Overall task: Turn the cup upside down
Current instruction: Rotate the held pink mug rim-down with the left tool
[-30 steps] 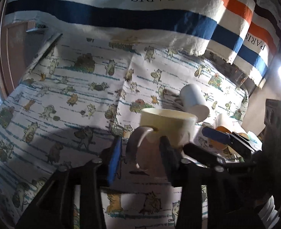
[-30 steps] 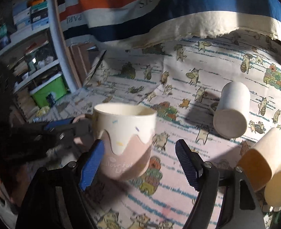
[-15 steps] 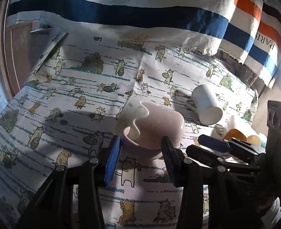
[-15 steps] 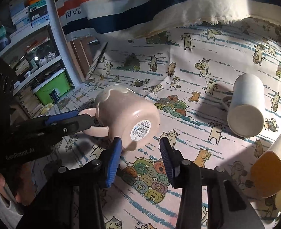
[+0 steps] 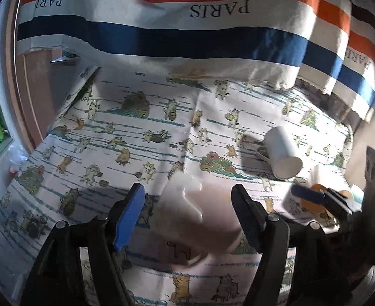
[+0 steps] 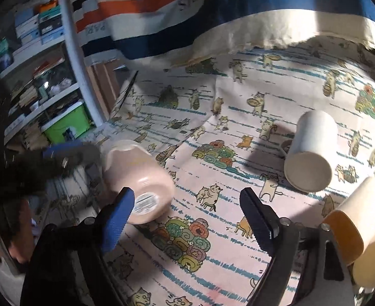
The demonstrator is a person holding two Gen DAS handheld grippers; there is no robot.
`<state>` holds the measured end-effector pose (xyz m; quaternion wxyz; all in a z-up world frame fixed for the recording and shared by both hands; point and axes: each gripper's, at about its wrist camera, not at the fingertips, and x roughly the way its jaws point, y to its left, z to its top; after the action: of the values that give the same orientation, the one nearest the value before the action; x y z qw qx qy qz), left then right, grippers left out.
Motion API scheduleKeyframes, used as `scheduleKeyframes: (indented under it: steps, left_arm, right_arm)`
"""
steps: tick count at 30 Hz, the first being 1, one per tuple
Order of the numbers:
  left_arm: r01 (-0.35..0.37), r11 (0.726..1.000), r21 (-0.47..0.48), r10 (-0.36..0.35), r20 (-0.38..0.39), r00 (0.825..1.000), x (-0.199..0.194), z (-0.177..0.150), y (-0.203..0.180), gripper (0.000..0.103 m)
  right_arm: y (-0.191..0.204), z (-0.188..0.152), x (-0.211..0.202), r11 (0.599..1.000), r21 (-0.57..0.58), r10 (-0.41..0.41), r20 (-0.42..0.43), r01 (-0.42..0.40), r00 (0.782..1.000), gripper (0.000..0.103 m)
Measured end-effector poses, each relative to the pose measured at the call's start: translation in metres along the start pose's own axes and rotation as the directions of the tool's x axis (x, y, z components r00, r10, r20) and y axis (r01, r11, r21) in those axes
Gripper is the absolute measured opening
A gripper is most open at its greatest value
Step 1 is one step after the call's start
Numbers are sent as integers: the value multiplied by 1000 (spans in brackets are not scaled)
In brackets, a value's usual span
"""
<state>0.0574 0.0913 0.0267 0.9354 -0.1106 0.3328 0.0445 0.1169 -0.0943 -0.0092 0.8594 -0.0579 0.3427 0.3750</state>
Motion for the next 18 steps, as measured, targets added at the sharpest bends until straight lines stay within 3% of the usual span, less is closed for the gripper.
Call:
scheduleKeyframes:
  steps: [5, 8, 12, 18]
  left_arm:
    - [-32, 999, -23, 31, -25, 999, 3, -12, 7, 67]
    - [-54, 998, -27, 53, -24, 998, 1, -24, 12, 67]
    - [-62, 998, -24, 61, -46, 997, 8, -27, 15, 67]
    - [-19, 999, -38, 16, -60, 998, 13, -23, 16, 66]
  right_arm:
    - [15, 4, 12, 993, -67, 94, -17, -95, 995, 86]
    - [32, 9, 19, 975, -159, 154, -37, -158, 987, 92]
    - [51, 11, 37, 958, -253, 127, -62, -139, 990, 97]
    - [60, 6, 65, 953, -264, 128, -106, -152, 986, 97]
